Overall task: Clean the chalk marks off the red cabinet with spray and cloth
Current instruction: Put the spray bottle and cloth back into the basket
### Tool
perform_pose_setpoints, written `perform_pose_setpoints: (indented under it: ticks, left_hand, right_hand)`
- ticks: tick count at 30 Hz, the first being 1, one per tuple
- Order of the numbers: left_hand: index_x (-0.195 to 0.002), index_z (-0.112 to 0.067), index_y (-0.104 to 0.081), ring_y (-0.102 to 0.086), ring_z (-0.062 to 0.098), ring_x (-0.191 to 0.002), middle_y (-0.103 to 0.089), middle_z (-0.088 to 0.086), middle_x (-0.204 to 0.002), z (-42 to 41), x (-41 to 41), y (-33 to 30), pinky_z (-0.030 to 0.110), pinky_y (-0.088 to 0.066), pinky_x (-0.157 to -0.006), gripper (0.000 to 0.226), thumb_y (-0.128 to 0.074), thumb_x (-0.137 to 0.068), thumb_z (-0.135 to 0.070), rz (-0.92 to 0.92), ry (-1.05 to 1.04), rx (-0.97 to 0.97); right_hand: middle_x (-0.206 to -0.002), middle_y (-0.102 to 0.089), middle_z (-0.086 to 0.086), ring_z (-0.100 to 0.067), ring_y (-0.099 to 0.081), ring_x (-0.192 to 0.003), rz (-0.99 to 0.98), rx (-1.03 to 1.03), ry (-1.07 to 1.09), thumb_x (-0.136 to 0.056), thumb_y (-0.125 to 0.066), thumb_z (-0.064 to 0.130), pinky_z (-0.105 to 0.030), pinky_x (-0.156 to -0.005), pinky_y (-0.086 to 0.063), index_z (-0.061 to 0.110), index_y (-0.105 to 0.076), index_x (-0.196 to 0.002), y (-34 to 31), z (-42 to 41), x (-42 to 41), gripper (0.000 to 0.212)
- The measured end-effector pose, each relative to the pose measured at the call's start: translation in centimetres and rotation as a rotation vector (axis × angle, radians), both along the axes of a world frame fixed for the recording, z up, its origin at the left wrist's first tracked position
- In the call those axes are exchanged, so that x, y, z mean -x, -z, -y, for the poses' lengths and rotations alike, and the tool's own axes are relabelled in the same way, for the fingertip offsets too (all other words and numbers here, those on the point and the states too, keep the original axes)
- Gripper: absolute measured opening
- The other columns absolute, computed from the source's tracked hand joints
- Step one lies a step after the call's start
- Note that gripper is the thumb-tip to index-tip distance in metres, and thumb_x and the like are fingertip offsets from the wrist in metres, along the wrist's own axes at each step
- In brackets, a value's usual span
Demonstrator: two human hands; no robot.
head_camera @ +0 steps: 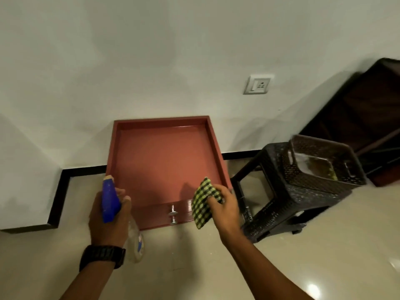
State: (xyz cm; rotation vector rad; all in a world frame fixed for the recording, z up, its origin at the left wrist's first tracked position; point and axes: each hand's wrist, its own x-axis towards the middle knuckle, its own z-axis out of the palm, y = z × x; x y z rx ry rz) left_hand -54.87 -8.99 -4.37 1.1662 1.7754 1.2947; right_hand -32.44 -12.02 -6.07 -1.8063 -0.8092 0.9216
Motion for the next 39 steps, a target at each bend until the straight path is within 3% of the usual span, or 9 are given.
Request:
perform_pose_setpoints:
  ticks: [2,5,9,14,18,21,25,29,39]
  left_hand:
    - [-0.106,-0.011,-0.060,-0.056,0.006,-0.077,-0.064,0.003,-0.097,-0.3,-0.7,-1.0,0.030,-0.042,-0.081,0.024,-0.067,-0.083,-0.010,-0.017,0.030,-0.008]
    - [-0.098,-0.017,-0.058,-0.055,0.002,-0.077,-0.062,0.004,-0.094,-0.9,-3.2,-3.3,0.016,-0.039,-0.078,0.021,-0.066,-0.082,-0.006,-0.001,0.111,-0.054]
    - [-0.094,-0.021,-0.058,-0.059,-0.005,-0.074,-0.059,-0.010,-0.082,-1.8,-8.0,-6.7,0.007,-0.039,-0.071,0.018,-0.064,-0.084,-0.007,0.034,0.259,-0.063]
    - [-0.090,-0.014,-0.059,-0.056,0.000,-0.064,-0.059,-0.011,-0.075,-3.2,-17.0,-10.1,0.005,-0.041,-0.062,0.012,-0.064,-0.083,-0.006,0.100,0.379,-0.147]
    - [-0.095,-0.014,-0.059,-0.058,-0.009,-0.068,-0.060,-0.012,-0.081,-4.1,-25.6,-12.6,0.003,-0.043,-0.066,0.017,-0.065,-0.082,-0.005,0.143,0.479,-0.245]
    - [-0.096,-0.018,-0.058,-0.059,-0.004,-0.072,-0.061,-0.013,-0.083,-4.6,-32.5,-13.5,0.008,-0.046,-0.069,0.020,-0.065,-0.081,-0.008,0.193,0.549,-0.274]
    - [-0.095,-0.027,-0.057,-0.056,-0.006,-0.063,-0.061,-0.026,-0.073,-5.2,-41.0,-13.9,0.008,-0.046,-0.061,0.024,-0.064,-0.080,-0.009,0.224,0.598,-0.297]
    - [-0.095,-0.022,-0.058,-0.055,0.004,-0.061,-0.058,-0.010,-0.071,-5.7,-47.9,-12.9,0.011,-0.047,-0.060,0.016,-0.063,-0.081,-0.013,0.229,0.619,-0.276]
    - [-0.096,-0.019,-0.058,-0.064,0.019,-0.077,-0.063,-0.001,-0.085,-8.8,-58.3,-10.8,0.031,-0.055,-0.074,0.016,-0.059,-0.081,-0.015,0.108,0.647,-0.228]
  right_hand:
    - [-0.115,-0.060,-0.002,-0.016,-0.059,-0.106,-0.022,-0.014,0.002,-0.087,-0.057,0.007,-0.033,-0.093,-0.052,0.020,-0.063,-0.115,-0.9,0.2,-0.4,0.031]
    - [-0.108,-0.067,0.000,-0.011,-0.063,-0.099,-0.042,-0.052,0.030,-0.086,-0.056,0.005,-0.022,-0.083,-0.054,0.022,-0.065,-0.111,-2.5,0.7,-2.4,0.031]
    - [-0.101,-0.070,-0.002,-0.018,-0.066,-0.096,-0.033,-0.074,0.137,-0.085,-0.056,0.006,-0.044,-0.089,-0.054,0.019,-0.066,-0.110,-5.4,1.5,-7.3,0.030]
    - [-0.104,-0.068,0.000,-0.018,-0.065,-0.099,0.030,-0.102,0.247,-0.089,-0.054,0.007,-0.047,-0.092,-0.053,0.019,-0.064,-0.113,-8.9,2.0,-16.2,0.029]
    - [-0.103,-0.069,0.000,-0.019,-0.065,-0.098,0.082,-0.125,0.342,-0.087,-0.056,0.010,-0.048,-0.092,-0.053,0.024,-0.065,-0.110,-11.0,2.0,-24.5,0.027]
    - [-0.099,-0.069,0.004,-0.015,-0.065,-0.096,0.128,-0.126,0.400,-0.086,-0.056,0.014,-0.046,-0.092,-0.053,0.030,-0.066,-0.103,-11.8,2.0,-30.7,0.025]
    - [-0.097,-0.070,0.005,-0.016,-0.065,-0.095,0.124,-0.132,0.466,-0.084,-0.057,0.015,-0.047,-0.091,-0.053,0.035,-0.065,-0.095,-12.1,1.9,-37.5,0.024]
    - [-0.095,-0.070,0.001,-0.019,-0.065,-0.092,0.107,-0.118,0.516,-0.084,-0.057,0.015,-0.047,-0.089,-0.053,0.026,-0.067,-0.101,-11.3,1.3,-43.0,0.023]
    - [-0.098,-0.070,-0.001,-0.019,-0.065,-0.093,0.065,-0.054,0.499,-0.086,-0.057,0.016,-0.046,-0.089,-0.054,0.022,-0.067,-0.108,-6.8,-1.7,-50.1,0.025]
